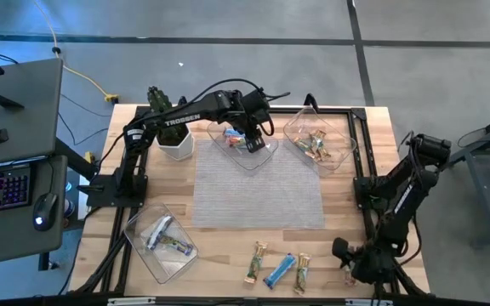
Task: Pick and place Granola Bars by type
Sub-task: Put the red granola bar into the top left transparent bin
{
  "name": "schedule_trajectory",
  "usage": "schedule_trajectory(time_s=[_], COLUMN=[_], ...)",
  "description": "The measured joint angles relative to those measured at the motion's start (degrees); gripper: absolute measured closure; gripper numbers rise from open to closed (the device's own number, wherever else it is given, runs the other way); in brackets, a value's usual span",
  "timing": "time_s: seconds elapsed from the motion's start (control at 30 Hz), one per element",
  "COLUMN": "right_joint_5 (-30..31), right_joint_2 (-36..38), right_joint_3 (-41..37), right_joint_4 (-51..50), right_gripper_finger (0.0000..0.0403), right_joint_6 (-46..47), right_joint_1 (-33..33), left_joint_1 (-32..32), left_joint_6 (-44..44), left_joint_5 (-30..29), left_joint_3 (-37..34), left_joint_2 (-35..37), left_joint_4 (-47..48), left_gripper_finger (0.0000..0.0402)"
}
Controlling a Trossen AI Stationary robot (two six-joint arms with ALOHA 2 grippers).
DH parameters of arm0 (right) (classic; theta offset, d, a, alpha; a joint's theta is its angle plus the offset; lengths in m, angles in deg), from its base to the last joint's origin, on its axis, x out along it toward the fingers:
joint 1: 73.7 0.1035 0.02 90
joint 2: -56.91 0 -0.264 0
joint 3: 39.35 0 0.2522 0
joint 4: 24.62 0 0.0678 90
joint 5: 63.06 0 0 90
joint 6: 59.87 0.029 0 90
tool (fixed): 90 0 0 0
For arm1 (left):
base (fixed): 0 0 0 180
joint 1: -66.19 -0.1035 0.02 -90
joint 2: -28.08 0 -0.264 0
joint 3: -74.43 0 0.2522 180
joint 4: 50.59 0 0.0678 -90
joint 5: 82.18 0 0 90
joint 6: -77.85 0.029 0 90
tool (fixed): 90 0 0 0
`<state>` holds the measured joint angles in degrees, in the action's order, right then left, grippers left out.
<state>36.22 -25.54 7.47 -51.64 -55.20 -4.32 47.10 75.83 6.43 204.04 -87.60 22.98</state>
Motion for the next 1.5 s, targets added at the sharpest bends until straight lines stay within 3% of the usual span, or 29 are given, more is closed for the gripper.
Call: schedule_trajectory(time_s=[0.1, 0.27, 0.33, 0.47, 0.63, 0.73, 0.83, 0.97, 1.2, 1.3, 1.43, 1.5], right_joint_5=[2.5, 19.0, 22.2, 21.6, 24.7, 21.7, 16.6, 16.5, 25.1, 27.4, 18.0, 13.6], right_joint_2=[0.0, -0.1, -0.1, -0.1, -0.1, 0.0, 0.2, 0.1, 3.5, 6.0, 7.3, 7.2], right_joint_3=[0.0, -0.3, -0.3, -0.3, -0.3, -0.2, 0.0, -0.1, 0.4, 2.4, 2.7, 2.3], right_joint_4=[-1.1, -2.7, -3.0, -2.9, -2.5, -3.3, -4.7, -2.9, -2.0, -5.9, -11.9, -12.3], right_gripper_finger=[0.0221, 0.0221, 0.0221, 0.0221, 0.0221, 0.0221, 0.0221, 0.0221, 0.0221, 0.0221, 0.0222, 0.0222], right_joint_6=[-2.1, 0.7, 4.9, 6.9, -5.8, -9.9, -6.8, -2.0, -10.9, -9.0, -3.2, -5.8], right_joint_1=[0.1, -2.1, -3.1, -3.7, -4.1, -5.7, -6.8, -6.1, -4.1, -4.0, -4.0, -4.0], left_joint_1=[0.0, 0.0, 0.0, 0.0, 0.0, 0.0, 0.0, 0.0, 0.0, 0.0, 0.0, 0.0], left_joint_6=[0.0, -0.2, -0.5, -1.3, -1.3, -1.3, -1.4, -1.4, -1.5, -1.5, -1.5, -1.5], left_joint_5=[0.0, 0.0, 0.0, 0.0, 0.0, 0.4, 2.8, 4.0, 4.0, 4.0, 4.0, 4.0], left_joint_3=[0.0, 0.0, 0.0, 0.0, 0.0, 0.0, 0.0, 0.0, 0.0, 0.0, 0.0, 0.0], left_joint_2=[0.0, 0.0, 0.0, 0.0, 0.0, 0.0, 0.0, 0.0, 0.0, 0.0, 0.0, 0.0], left_joint_4=[0.0, 0.0, 0.0, 0.0, -0.1, -0.1, -0.1, -0.1, -0.1, -0.1, -0.1, -0.1], left_gripper_finger=[0.0268, 0.0268, 0.0268, 0.0268, 0.0268, 0.0268, 0.0268, 0.0268, 0.0268, 0.0268, 0.0268, 0.0268])
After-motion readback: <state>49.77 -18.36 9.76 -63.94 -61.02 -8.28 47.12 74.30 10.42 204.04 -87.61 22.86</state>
